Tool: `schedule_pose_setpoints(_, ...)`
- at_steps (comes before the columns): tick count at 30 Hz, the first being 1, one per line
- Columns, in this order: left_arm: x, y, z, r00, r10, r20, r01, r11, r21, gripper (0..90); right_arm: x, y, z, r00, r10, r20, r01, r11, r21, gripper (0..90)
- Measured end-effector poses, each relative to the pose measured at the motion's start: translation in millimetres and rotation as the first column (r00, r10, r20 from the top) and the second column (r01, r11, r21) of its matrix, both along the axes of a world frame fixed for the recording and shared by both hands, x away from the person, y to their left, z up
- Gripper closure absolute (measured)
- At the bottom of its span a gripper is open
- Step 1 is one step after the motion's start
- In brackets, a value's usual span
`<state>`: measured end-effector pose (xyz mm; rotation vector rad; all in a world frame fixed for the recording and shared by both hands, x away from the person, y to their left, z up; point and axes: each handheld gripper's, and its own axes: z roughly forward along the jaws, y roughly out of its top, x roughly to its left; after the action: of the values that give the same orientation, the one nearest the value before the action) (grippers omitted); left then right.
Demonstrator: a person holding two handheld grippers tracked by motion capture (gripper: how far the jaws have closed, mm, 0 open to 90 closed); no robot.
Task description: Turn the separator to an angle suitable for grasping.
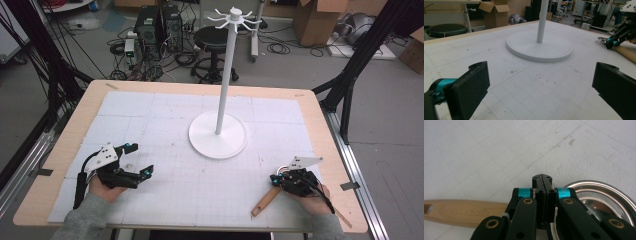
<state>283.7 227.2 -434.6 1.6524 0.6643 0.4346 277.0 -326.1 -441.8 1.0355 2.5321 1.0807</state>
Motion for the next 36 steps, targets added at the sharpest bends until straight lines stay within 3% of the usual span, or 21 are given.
schedule_pose_setpoints(13, 1.2, -0.5, -0.5, 1.0000, 0.005, 0.003, -0.005, 1.0000, -0.004, 1.7, -14.0, -14.0, -0.3, 0.9993, -0.032, 0.020, 0.032, 0.9995, -0.007, 90.0)
schedule_pose_setpoints(16, 1.4, -0.4, -0.5, 1.0000, 0.002, 0.003, -0.002, 1.0000, -0.005, 1.7, -18.0, -13.4, 2.3, 0.9977, -0.021, 0.064, 0.022, 0.9996, -0.015, 90.0)
schedule_pose_setpoints(20, 1.4, -0.9, -0.7, 1.0000, 0.001, 0.006, -0.001, 1.0000, -0.006, 1.7, -30.9, -13.2, 16.3, 0.9903, -0.035, 0.135, 0.031, 0.9990, 0.030, 90.0)
schedule_pose_setpoints(22, 1.9, -0.9, -0.9, 1.0000, 0.001, 0.007, -0.001, 1.0000, -0.005, 1.7, -37.9, -12.3, 18.3, 0.9889, -0.027, 0.146, 0.021, 0.9988, 0.044, 90.0)
schedule_pose_setpoints(27, 2.1, -0.4, -0.6, 1.0000, 0.004, 0.007, -0.004, 1.0000, -0.009, 1.7, -54.5, -5.9, 15.7, 0.9904, 0.027, 0.135, -0.036, 0.9975, 0.061, 90.0)
schedule_pose_setpoints(36, 3.6, -1.1, -1.8, 1.0000, 0.010, 0.001, -0.010, 0.9999, -0.003, 1.7, -69.3, -5.3, 12.0, 0.9922, 0.059, 0.110, -0.067, 0.9953, 0.069, 90.0)
